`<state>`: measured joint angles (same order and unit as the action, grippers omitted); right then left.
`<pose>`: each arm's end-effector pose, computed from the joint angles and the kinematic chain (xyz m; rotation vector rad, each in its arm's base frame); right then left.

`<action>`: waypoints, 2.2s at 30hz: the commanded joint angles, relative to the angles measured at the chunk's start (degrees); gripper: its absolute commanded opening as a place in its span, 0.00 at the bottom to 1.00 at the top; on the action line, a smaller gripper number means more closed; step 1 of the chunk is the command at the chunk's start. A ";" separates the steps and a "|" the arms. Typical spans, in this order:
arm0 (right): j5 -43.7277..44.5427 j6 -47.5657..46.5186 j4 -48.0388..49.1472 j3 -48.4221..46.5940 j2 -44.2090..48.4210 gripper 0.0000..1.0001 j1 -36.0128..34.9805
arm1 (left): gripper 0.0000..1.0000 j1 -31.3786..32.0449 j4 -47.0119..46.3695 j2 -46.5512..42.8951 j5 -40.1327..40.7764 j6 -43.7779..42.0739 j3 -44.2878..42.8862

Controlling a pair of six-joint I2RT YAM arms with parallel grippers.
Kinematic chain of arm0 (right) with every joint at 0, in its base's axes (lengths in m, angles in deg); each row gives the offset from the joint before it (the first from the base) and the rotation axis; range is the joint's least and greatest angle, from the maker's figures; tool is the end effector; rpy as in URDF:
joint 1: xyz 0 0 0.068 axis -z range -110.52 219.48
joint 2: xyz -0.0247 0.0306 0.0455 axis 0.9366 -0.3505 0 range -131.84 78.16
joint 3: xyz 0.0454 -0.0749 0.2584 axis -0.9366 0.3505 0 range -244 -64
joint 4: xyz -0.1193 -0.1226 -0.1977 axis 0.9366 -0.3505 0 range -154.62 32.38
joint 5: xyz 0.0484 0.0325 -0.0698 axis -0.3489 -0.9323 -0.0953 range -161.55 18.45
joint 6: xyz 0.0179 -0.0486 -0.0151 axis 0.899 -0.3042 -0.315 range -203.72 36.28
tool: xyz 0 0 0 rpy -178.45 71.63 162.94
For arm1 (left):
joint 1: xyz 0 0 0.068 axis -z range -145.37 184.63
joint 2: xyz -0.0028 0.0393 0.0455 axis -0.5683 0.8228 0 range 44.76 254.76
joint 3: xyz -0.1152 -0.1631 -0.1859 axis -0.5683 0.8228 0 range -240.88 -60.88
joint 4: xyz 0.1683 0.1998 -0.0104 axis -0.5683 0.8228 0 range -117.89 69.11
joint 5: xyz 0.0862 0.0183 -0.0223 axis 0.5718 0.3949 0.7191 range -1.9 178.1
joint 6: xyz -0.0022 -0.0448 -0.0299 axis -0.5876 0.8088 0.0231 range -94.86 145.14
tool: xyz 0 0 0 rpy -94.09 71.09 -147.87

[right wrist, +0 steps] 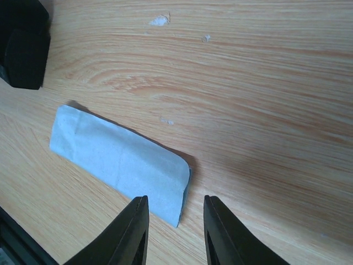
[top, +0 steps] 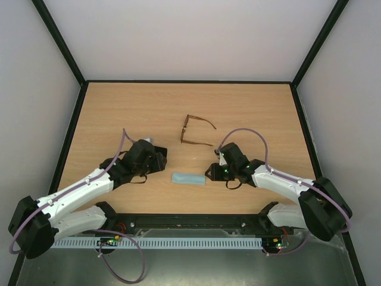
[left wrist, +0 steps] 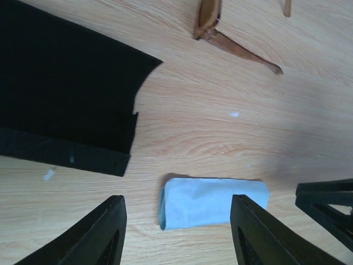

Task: Organize the sunglasses
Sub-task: Adjust the glasses cleaning cloth at the center of the board, then pick up the glasses cleaning cloth from the center of the board.

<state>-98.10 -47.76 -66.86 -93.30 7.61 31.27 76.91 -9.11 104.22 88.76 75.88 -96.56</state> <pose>0.1656 0.1505 0.1644 -0.2774 2.6531 1.0761 0.1594 -0.1443 0.2229 -0.1873 2.4469 -0.7723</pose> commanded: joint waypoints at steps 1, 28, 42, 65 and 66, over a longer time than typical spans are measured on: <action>0.23 -0.65 -4.31 -1.93 -0.41 0.29 0.08 | 0.53 -0.97 10.61 -0.96 2.16 -0.27 -1.97; 6.39 4.16 -3.77 -3.50 -6.53 0.35 -5.62 | 0.50 6.02 6.93 9.71 0.76 0.45 -2.63; 7.28 4.36 -3.22 -4.68 -9.20 0.31 -6.36 | 0.50 6.04 5.92 8.88 0.49 0.51 -1.58; 8.75 4.70 -4.24 -5.20 -10.64 0.32 -7.78 | 0.50 6.02 5.47 8.08 0.37 0.13 -0.57; 8.90 4.68 -4.41 -5.35 -10.81 0.32 -7.92 | 0.50 6.02 5.58 7.97 0.46 0.12 -0.48</action>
<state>-91.63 -43.43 -69.79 -97.36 -1.81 24.18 82.64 -4.17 112.76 88.78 76.14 -97.87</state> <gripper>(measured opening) 0.315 0.500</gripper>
